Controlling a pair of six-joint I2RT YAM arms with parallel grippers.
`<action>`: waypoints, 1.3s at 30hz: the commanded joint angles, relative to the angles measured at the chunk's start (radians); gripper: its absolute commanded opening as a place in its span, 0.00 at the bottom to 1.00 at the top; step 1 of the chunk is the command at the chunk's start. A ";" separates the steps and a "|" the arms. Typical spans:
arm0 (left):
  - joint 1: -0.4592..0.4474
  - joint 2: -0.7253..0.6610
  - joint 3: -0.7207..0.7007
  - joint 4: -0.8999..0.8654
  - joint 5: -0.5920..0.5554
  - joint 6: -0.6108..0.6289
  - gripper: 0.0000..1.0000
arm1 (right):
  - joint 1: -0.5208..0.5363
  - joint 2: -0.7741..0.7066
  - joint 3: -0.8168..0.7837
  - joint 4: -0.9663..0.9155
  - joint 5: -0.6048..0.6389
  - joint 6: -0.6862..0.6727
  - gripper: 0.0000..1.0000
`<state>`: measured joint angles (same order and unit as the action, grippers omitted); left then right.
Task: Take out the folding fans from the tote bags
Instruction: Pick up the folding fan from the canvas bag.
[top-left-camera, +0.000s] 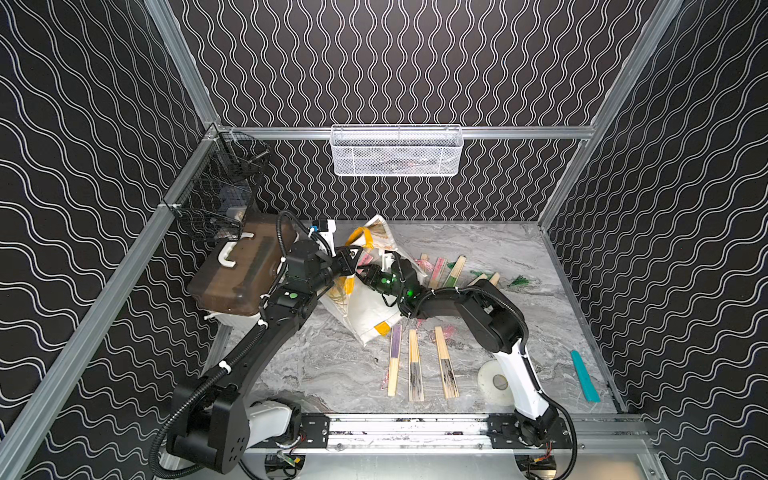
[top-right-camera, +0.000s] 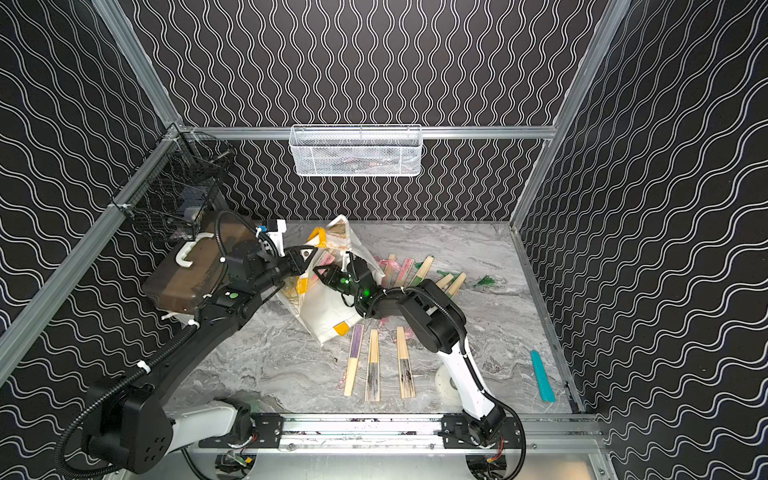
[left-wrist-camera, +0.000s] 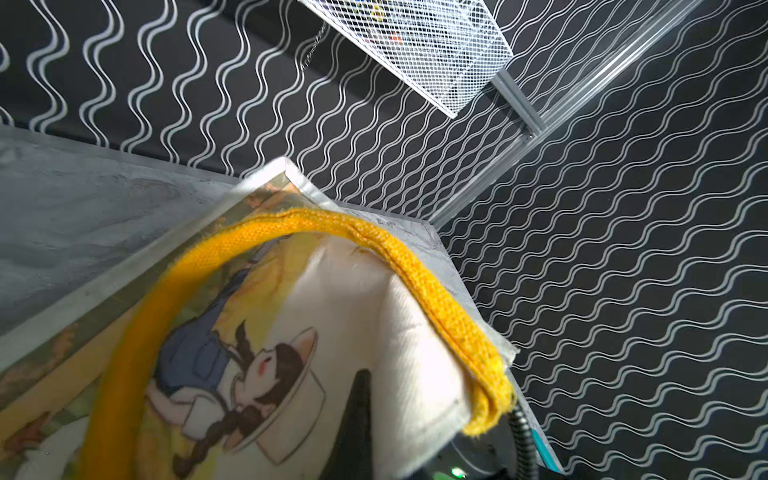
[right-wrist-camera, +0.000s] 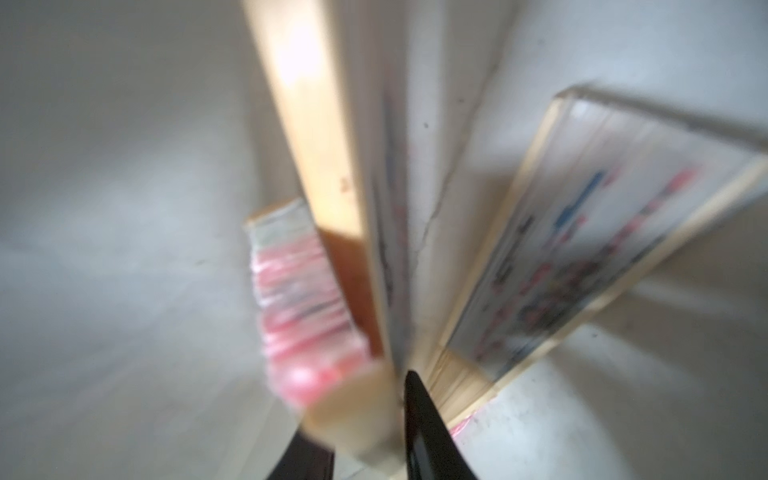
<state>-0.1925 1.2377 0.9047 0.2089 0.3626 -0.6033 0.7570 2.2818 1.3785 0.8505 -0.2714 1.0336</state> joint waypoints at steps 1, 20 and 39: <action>0.012 0.002 0.009 0.024 -0.033 0.012 0.00 | -0.001 -0.021 -0.006 0.001 -0.028 -0.038 0.28; 0.016 -0.024 0.003 0.011 -0.058 0.024 0.00 | 0.009 0.000 0.022 -0.213 0.023 -0.059 0.34; 0.016 -0.003 0.006 0.009 -0.045 0.015 0.00 | 0.012 -0.038 0.016 -0.292 0.040 -0.035 0.43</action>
<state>-0.1787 1.2297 0.9035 0.1646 0.3145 -0.5995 0.7677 2.2707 1.4120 0.5789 -0.2405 0.9848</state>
